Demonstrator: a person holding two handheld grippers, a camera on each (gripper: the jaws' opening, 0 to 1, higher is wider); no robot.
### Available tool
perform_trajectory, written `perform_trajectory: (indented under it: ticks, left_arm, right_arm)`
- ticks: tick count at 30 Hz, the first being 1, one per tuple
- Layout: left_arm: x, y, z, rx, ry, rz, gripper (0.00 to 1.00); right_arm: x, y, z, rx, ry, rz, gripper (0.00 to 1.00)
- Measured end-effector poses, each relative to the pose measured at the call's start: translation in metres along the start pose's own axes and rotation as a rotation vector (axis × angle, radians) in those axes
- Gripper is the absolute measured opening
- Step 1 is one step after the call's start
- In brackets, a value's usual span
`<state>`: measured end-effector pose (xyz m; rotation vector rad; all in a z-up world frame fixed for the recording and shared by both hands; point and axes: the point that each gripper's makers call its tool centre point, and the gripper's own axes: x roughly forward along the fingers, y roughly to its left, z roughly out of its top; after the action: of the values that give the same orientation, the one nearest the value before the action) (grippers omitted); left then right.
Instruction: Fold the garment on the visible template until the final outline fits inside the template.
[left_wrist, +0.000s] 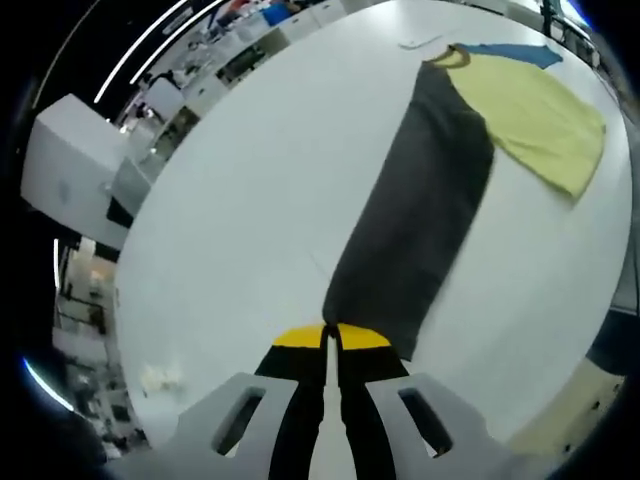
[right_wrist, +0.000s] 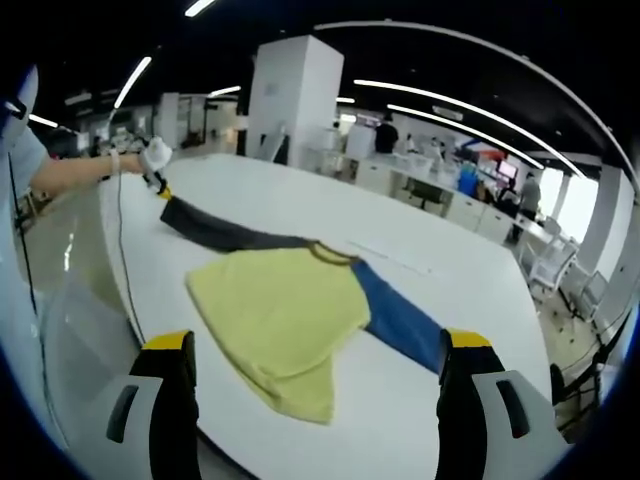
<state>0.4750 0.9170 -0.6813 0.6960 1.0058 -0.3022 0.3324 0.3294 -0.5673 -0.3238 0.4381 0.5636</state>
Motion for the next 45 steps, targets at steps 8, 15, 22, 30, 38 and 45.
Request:
perform_trajectory:
  ticks: [8,15,22,30,38,45]
  left_arm:
    - [0.016,0.002,-0.008,0.009,0.039,-0.019,0.0]
    - [0.032,-0.001,-0.019,-0.021,0.067,-0.031,0.0]
    - [0.046,0.0,-0.032,-0.041,0.085,-0.03,0.0]
    - [0.055,-0.002,-0.034,-0.067,0.08,-0.031,0.0]
    - [0.063,0.001,-0.036,-0.086,0.077,-0.03,0.0]
    - [0.071,-0.002,-0.04,-0.09,0.089,-0.03,0.0]
  right_arm:
    - [0.001,-0.003,0.0,-0.013,0.013,-0.009,1.0]
    - [0.003,-0.006,0.0,-0.01,0.019,-0.011,1.0]
    - [0.005,-0.009,0.0,-0.012,0.023,-0.026,1.0]
    - [0.01,-0.009,0.006,-0.014,0.018,-0.02,1.0]
    - [0.013,-0.011,0.006,-0.019,0.027,-0.017,1.0]
    - [0.013,-0.013,0.005,-0.017,0.033,-0.021,1.0]
